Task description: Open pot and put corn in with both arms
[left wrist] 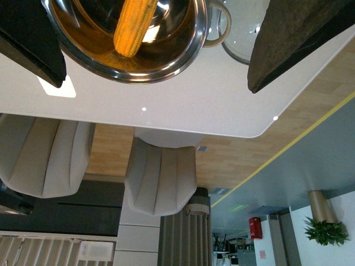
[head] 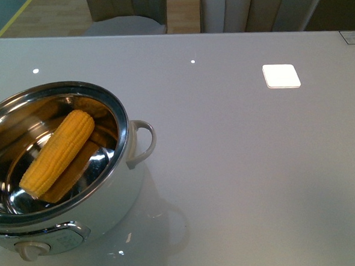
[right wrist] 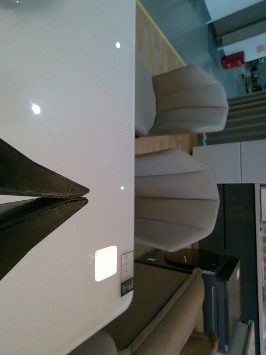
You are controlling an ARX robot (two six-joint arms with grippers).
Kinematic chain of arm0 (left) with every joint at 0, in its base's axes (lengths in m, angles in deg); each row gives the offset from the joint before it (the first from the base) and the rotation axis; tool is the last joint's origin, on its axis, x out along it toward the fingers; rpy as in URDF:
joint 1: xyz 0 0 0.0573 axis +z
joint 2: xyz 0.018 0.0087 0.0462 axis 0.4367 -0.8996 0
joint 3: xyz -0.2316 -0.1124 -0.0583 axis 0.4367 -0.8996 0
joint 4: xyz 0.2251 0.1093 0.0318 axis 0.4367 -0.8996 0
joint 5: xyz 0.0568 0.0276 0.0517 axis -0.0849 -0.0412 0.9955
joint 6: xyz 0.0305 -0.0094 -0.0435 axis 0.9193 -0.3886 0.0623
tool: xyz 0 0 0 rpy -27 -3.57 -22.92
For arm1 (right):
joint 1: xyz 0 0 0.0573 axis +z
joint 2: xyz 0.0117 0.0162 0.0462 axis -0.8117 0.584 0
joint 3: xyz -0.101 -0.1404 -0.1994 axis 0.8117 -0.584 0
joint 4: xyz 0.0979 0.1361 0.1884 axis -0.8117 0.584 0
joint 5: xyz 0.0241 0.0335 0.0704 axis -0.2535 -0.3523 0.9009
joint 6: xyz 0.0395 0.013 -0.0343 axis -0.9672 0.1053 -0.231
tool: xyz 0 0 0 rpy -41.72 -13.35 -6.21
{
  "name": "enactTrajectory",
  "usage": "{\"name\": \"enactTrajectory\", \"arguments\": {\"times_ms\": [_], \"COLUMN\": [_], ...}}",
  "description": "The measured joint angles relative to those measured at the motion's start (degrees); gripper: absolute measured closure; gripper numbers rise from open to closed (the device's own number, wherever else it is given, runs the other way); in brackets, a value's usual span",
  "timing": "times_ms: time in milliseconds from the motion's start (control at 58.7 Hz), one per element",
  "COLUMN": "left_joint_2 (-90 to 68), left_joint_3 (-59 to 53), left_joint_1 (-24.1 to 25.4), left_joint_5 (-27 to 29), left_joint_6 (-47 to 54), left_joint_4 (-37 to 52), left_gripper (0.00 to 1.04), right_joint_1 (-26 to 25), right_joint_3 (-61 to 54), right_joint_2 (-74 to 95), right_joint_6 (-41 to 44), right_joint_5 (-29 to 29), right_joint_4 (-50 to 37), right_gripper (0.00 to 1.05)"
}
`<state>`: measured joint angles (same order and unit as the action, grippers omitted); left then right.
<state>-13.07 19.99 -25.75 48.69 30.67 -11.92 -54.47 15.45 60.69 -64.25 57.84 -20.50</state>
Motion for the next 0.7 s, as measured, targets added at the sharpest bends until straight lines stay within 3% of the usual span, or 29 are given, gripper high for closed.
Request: {"name": "enactTrajectory", "arguments": {"times_ms": [102, 187, 426, 596, 698], "left_joint_2": [0.0, 0.0, 0.0, 0.0, 0.0], "left_joint_3": [0.0, 0.0, 0.0, 0.0, 0.0], "left_joint_1": [0.0, 0.0, 0.0, 0.0, 0.0], "left_joint_5": [0.0, 0.0, 0.0, 0.0, 0.0], "left_joint_6": [0.0, 0.0, 0.0, 0.0, 0.0], "left_joint_4": [0.0, 0.0, 0.0, 0.0, 0.0], "left_gripper": [0.07, 0.07, 0.07, 0.07, 0.07], "right_joint_1": [0.0, 0.0, 0.1, 0.1, 0.1], "right_joint_3": [0.0, 0.0, 0.0, 0.0, 0.0], "right_joint_2": [-1.6, -9.4, -11.2, -11.3, -11.3], "right_joint_6": [0.0, 0.0, 0.0, 0.0, 0.0], "right_joint_5": [0.0, 0.0, 0.0, 0.0, 0.0], "right_joint_4": [1.5, 10.9, 11.5, 11.5, 11.5], "right_gripper": [1.03, 1.03, 1.03, 0.77, 0.51]}}
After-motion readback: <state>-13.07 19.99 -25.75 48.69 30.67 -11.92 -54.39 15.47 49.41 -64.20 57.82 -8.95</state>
